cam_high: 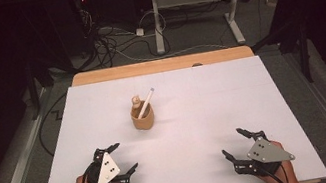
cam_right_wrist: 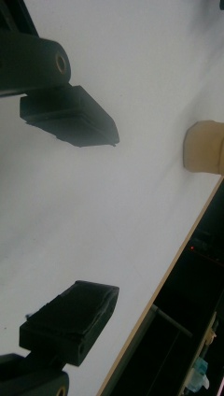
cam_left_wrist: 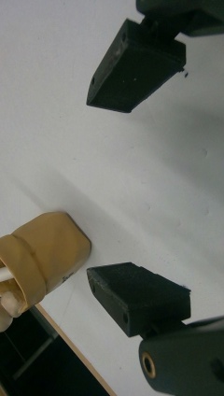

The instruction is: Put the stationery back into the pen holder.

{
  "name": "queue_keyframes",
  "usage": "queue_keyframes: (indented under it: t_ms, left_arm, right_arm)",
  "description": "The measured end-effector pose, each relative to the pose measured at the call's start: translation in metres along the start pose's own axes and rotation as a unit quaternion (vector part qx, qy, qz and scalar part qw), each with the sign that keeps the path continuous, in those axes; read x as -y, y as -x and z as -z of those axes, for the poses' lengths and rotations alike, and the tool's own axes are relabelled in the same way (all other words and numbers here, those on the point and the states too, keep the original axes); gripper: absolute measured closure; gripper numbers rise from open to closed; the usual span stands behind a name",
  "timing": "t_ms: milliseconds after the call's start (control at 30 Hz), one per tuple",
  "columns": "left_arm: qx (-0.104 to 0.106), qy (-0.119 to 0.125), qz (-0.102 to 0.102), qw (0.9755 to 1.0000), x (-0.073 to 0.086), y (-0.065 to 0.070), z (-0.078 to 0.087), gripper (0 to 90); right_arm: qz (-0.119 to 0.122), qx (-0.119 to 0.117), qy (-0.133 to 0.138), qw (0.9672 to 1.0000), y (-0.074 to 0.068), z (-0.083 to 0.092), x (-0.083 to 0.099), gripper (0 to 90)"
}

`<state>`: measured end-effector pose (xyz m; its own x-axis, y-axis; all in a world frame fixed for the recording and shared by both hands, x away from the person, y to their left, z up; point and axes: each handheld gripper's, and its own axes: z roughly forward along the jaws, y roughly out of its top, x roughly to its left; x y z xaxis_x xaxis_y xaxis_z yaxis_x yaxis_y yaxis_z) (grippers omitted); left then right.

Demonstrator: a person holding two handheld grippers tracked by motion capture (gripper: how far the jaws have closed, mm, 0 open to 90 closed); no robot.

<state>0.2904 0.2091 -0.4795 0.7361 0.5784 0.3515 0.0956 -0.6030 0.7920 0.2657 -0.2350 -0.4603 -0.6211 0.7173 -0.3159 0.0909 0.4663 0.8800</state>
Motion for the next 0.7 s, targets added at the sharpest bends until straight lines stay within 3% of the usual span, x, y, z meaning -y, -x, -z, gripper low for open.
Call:
queue_keyframes:
  t_ms: [700]
  left_arm:
    - [-0.002, -0.008, -0.002, 1.0, 0.0008, 0.0003, -0.0025, 15.6]
  right_arm:
    - [-0.001, 0.0, -0.001, 1.0, 0.0005, -0.0004, 0.0015, 22.8]
